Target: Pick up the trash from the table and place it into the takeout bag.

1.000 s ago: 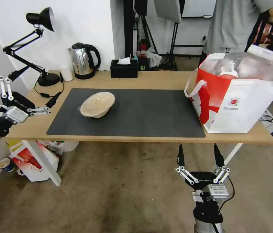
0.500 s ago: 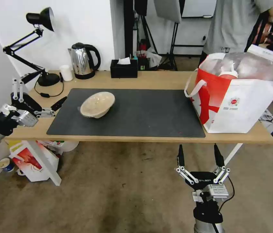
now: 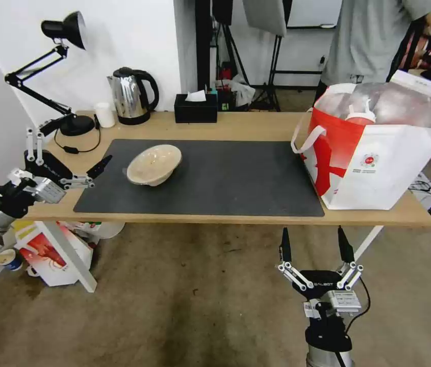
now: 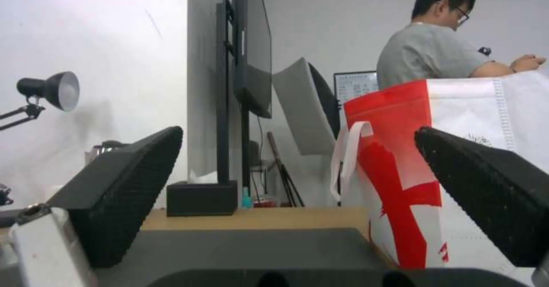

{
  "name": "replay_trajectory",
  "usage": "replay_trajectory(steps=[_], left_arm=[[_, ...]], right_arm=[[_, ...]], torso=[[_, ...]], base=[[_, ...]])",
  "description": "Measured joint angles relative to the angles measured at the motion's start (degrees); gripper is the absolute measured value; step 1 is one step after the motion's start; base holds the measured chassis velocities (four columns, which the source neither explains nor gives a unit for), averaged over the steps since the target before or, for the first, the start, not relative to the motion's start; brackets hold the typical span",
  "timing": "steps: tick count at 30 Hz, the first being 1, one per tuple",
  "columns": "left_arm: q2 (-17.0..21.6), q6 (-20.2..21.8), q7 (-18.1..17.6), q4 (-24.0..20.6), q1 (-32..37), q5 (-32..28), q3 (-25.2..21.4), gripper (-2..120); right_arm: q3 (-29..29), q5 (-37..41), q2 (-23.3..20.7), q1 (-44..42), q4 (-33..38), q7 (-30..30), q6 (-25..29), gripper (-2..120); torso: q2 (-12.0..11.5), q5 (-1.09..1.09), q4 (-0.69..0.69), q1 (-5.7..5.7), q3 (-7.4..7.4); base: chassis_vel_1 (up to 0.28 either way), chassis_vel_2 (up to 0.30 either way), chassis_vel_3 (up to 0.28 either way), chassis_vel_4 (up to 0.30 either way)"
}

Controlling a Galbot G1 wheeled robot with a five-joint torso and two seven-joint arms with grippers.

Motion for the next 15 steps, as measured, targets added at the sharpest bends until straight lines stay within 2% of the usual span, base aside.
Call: replay_trajectory(steps=[7,15], left_arm=[[-1.0,1.4,-0.8,-0.9,0.6,-1.7,0.8,100],[-0.5,-0.6,0.3,0.3,-0.3,3.0,0.6,100]], right_arm=[[0.0,0.0,0.0,0.0,0.0,0.0,0.0,100],[0.0,0.0,0.0,0.0,0.0,0.0,0.0,100]], torso=[[0.0,0.0,0.0,0.0,-0.01],[0.0,0.0,0.0,0.0,0.0]], base=[[0.0,0.0,0.0,0.0],[0.0,0.0,0.0,0.0]])
